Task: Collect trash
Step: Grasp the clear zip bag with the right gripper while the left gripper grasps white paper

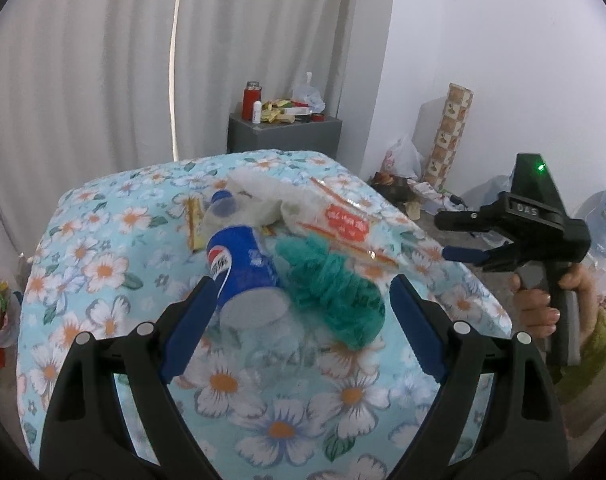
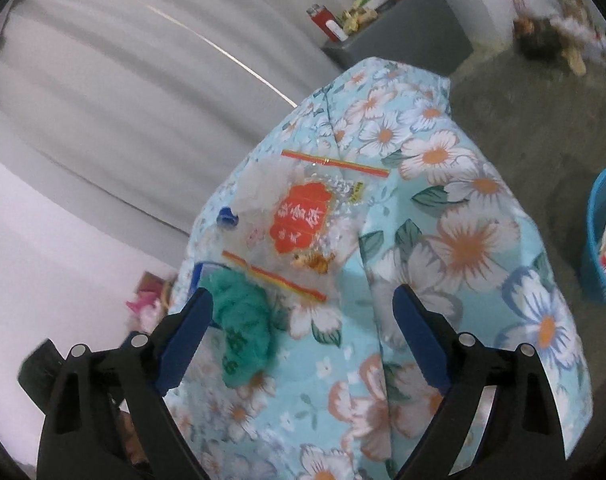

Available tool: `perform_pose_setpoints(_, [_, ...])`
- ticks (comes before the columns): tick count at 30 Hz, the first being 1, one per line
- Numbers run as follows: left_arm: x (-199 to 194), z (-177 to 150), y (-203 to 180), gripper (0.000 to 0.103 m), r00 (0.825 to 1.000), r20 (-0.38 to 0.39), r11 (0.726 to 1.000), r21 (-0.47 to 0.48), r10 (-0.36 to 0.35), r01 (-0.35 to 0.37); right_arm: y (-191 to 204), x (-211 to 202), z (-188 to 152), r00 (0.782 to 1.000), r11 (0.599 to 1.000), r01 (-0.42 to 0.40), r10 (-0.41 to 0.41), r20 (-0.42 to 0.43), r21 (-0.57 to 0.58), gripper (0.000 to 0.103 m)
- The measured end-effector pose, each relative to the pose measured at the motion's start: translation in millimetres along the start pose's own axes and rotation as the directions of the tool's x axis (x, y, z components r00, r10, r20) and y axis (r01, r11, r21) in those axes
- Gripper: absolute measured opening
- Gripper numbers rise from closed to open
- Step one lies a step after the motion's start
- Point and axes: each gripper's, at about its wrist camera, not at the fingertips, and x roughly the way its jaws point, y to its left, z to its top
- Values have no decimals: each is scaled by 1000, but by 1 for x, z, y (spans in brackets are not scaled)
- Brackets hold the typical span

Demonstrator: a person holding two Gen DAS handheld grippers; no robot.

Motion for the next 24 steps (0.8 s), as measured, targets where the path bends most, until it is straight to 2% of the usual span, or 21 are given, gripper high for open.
perform_pose_setpoints(6, [18, 46, 5, 84, 1000, -2, 1000, 14, -21, 21, -22, 15, 22, 998, 993, -59, 62, -25, 106, 85])
perform_pose_setpoints(8, [34, 71, 12, 84, 999, -33, 999, -1, -33, 33, -28, 19, 28, 997, 988, -72, 77, -30, 133, 83])
perform_pose_setpoints(11, [67, 101, 29, 83, 989, -113, 994, -66, -93, 86, -38, 26, 37, 995, 982, -77, 86, -45, 174, 81])
perform_pose_setpoints(13, [92, 118, 41, 75, 981, -160, 989, -114, -108, 91, -43, 32, 43, 994, 976, -82, 96, -58, 200, 80])
perform_pose_setpoints(14, [110, 127, 48, 74, 973, -197, 986, -141, -118, 91, -45, 34, 45, 993, 974, -87, 102, -63, 208, 80])
perform_pose_setpoints(18, [168, 143, 72, 55, 937, -314, 963, -260, -152, 69, -51, 44, 52, 991, 969, -89, 110, -78, 232, 77])
perform_pose_setpoints(21, [205, 145, 78, 49, 914, -397, 974, -227, -79, -15, -56, 53, 56, 989, 963, -89, 115, -90, 255, 74])
perform_pose_setpoints(24, [237, 142, 83, 42, 883, -467, 976, -212, -52, -55, -61, 63, 57, 988, 958, -81, 112, -102, 274, 68])
